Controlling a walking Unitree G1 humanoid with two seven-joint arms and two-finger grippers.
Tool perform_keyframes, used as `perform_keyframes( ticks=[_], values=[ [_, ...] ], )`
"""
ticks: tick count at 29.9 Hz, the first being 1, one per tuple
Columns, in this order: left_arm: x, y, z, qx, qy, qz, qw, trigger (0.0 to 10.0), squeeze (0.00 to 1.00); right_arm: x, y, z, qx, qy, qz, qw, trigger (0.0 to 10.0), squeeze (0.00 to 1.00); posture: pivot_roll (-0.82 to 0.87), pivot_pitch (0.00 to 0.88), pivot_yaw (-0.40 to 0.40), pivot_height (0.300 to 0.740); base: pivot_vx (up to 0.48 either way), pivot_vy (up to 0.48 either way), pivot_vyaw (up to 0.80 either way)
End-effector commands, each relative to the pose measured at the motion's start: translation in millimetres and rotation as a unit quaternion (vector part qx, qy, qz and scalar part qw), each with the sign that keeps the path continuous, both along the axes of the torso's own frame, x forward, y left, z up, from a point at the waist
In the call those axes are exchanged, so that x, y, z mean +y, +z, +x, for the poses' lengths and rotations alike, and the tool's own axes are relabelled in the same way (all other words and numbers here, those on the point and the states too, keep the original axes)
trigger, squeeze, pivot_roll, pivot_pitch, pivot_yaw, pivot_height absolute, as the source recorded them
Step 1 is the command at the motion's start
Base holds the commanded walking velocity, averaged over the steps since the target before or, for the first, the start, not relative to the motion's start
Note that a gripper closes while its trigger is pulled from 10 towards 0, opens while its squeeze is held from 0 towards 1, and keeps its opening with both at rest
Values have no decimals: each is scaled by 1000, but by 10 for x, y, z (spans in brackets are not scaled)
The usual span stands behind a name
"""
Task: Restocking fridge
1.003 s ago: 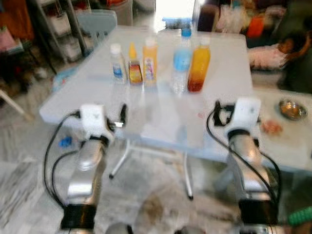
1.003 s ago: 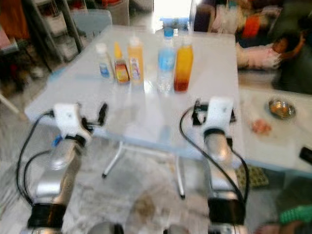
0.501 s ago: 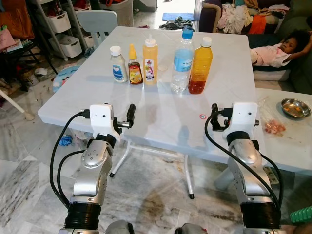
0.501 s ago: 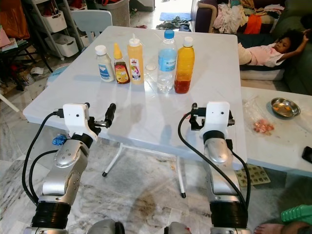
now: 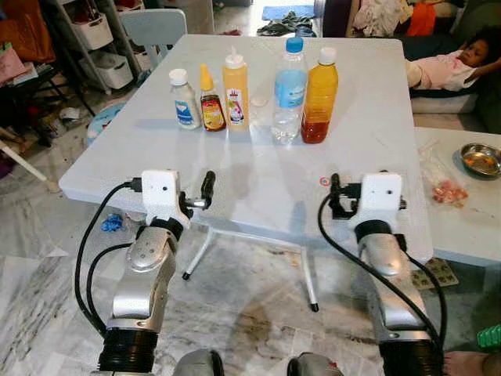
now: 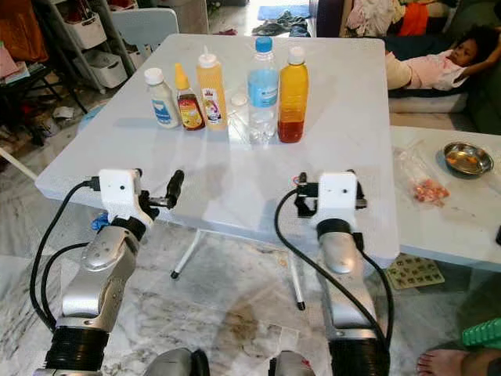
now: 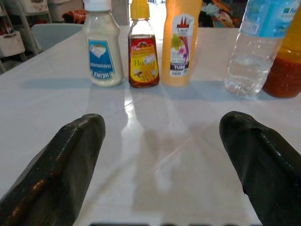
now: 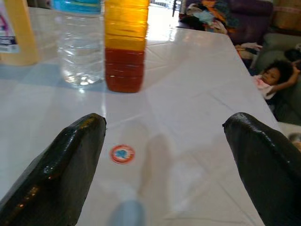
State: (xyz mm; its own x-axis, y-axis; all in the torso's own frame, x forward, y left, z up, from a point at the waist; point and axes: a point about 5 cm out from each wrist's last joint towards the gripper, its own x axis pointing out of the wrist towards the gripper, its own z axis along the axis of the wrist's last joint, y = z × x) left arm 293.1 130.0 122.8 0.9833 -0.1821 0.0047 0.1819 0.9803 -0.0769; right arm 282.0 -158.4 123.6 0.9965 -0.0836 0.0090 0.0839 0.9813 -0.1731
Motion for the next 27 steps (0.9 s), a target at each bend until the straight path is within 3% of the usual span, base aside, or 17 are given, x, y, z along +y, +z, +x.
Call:
perform_keyframes(
  ticks=[1,10,16,27],
  values=[
    [9,35,1,-5,-5,0,1000,10000,0,28,105,15,-26,3,-4,1000,10000,0,-61,58,110,740,262,0,0],
    [-13,47,18,-9,-5,-4,1000,10000,0,-108,259,46,-59,-26,-43,997,10000,0,-65,48,99,740,305,0,384],
    [-28,47,21,-10,-5,-6,1000,10000,0,-135,289,11,-69,-26,-71,995,10000,0,-73,41,91,740,301,0,0],
    [-34,22,-18,-10,-11,-23,1000,10000,0,-128,270,-26,-69,-37,-75,994,10000,0,-75,40,82,740,0,0,0]
  ],
)
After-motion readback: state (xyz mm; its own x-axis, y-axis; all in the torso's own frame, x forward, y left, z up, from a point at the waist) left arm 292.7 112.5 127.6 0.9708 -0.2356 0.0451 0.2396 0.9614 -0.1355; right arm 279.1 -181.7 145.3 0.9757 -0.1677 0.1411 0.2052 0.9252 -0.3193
